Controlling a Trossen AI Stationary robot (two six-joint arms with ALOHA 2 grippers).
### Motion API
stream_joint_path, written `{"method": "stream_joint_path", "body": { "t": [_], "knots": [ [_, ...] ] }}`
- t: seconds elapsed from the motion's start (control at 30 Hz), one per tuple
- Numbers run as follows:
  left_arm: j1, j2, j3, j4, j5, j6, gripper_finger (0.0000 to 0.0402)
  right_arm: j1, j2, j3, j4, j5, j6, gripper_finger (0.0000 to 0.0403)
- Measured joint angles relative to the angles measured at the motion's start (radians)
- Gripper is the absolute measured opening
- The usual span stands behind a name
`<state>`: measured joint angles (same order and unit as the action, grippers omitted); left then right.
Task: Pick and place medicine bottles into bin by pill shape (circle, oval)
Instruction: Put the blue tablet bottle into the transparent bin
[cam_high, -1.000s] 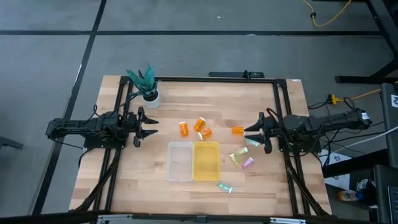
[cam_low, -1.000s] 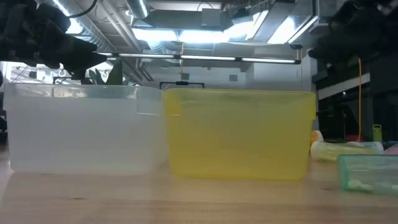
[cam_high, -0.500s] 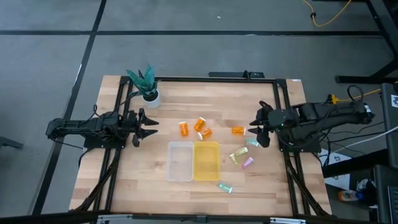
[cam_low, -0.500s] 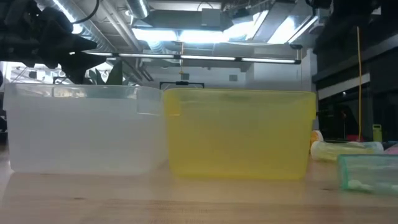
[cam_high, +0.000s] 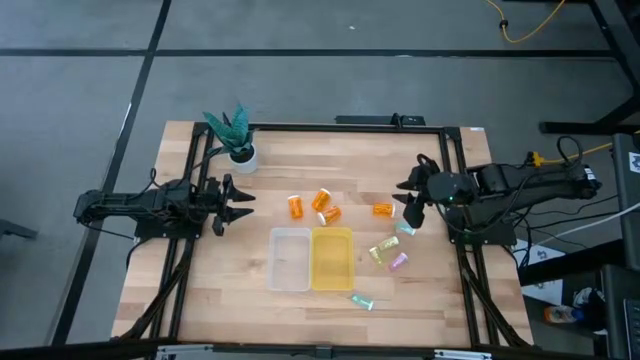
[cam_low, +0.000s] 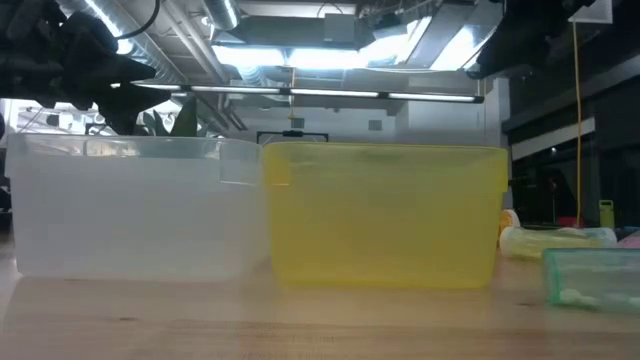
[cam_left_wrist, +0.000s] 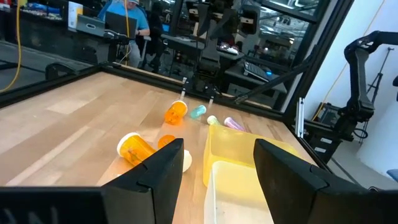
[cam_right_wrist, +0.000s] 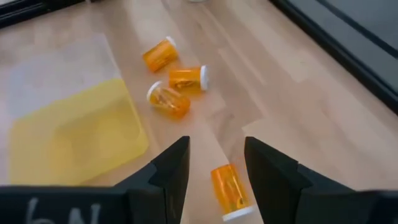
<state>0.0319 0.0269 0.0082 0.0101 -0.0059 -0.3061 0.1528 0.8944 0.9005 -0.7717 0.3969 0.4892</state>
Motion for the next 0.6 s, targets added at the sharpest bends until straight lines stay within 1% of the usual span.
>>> {"method": "stream_joint_path", "body": {
  "t": [0.2, 0.3, 0.5, 0.6],
  "knots": [
    [0.000, 0.000, 0.000, 0.000, 0.000, 0.000, 0.0190, 0.000, 0.000, 0.000, 0.013, 0.016, 0.003, 0.0156],
    [0.000, 0.000, 0.000, 0.000, 0.000, 0.001, 0.0190, 0.000, 0.001, 0.000, 0.013, 0.017, 0.005, 0.0164],
    [0.000, 0.000, 0.000, 0.000, -0.006, 0.001, 0.0190, -0.001, 0.001, 0.000, 0.012, 0.074, 0.006, 0.0215],
    [0.000, 0.000, 0.000, 0.000, -0.006, 0.001, 0.0190, 0.000, 0.001, 0.000, 0.012, 0.080, 0.005, 0.0240]
  ]
}}
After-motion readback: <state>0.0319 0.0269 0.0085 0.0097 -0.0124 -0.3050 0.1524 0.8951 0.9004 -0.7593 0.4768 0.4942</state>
